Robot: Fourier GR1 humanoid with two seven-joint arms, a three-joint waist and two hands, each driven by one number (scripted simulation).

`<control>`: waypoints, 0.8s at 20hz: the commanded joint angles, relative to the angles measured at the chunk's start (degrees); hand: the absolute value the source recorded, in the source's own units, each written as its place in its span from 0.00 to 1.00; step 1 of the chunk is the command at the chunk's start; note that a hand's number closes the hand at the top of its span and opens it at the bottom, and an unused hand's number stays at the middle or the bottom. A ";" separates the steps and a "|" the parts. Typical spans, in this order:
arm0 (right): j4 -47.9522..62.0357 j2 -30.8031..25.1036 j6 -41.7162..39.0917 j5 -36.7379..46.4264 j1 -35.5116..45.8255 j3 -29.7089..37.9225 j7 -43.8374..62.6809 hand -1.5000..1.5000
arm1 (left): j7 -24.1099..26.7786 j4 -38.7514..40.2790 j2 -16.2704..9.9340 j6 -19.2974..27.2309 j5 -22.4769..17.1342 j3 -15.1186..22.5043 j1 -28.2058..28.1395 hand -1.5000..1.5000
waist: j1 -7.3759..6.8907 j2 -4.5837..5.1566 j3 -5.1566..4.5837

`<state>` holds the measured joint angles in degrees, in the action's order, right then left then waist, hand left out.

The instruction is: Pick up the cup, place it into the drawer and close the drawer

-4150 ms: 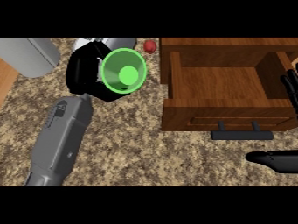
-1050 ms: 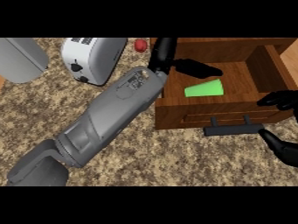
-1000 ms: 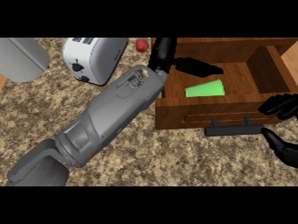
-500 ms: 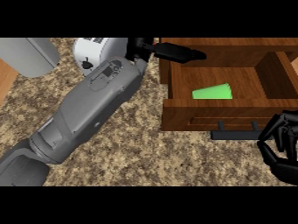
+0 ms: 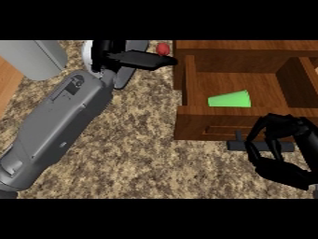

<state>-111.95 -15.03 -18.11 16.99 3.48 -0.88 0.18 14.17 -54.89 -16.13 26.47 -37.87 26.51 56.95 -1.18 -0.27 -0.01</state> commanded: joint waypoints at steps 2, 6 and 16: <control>7.64 -1.14 3.92 12.12 -1.25 -4.87 -8.46 1.00 | -0.78 -8.69 -5.02 -3.24 -0.99 -1.34 -8.90 0.00 | -0.79 0.06 0.04; 13.43 -3.50 5.10 22.28 4.59 -10.11 -5.03 1.00 | 0.24 -11.84 -7.72 -4.88 -1.15 -2.42 -13.37 0.00 | -1.53 0.21 -0.03; 45.25 3.33 19.02 36.70 20.32 -13.40 -10.39 1.00 | 0.14 -23.59 -15.18 -9.49 -2.33 -7.25 -26.66 0.00 | -1.40 0.47 0.04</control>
<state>-77.53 -15.20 -3.55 49.17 17.86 -13.13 -9.73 13.08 -74.49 -28.86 18.90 -40.14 20.94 35.96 -2.65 0.12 0.03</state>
